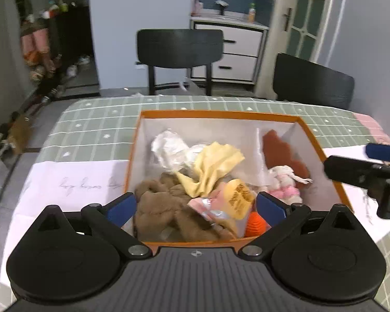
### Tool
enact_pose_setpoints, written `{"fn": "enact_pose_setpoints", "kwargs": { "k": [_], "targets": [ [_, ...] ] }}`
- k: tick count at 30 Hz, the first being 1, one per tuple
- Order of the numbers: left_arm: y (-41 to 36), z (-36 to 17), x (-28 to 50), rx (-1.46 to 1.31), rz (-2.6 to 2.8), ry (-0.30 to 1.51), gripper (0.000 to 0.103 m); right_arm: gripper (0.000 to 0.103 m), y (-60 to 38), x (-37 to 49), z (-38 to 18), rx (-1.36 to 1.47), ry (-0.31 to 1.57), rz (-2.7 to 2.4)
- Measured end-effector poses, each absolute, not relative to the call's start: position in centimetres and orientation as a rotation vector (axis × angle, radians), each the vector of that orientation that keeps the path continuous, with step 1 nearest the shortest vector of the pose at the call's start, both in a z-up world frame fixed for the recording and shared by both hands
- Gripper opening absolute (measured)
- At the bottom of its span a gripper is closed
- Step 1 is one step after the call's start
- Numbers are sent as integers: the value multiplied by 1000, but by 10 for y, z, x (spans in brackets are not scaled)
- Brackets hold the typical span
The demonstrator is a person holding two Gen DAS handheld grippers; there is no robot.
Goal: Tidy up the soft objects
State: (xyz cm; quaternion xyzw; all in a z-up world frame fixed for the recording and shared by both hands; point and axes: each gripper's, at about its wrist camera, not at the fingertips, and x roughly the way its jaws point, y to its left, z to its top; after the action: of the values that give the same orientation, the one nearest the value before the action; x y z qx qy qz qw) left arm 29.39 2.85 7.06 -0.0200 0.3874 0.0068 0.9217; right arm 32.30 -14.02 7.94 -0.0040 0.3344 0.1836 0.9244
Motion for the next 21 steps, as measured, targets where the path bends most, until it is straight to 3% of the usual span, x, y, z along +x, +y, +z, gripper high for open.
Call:
{"fn": "enact_pose_setpoints", "kwargs": {
  "k": [9,21],
  "targets": [
    [32,75,272,-102,177,737,103,100,-153,318,62,48,697,345],
    [30,65,275,-34,301,728,103,100,-112,318,43,-97,676,386]
  ]
}}
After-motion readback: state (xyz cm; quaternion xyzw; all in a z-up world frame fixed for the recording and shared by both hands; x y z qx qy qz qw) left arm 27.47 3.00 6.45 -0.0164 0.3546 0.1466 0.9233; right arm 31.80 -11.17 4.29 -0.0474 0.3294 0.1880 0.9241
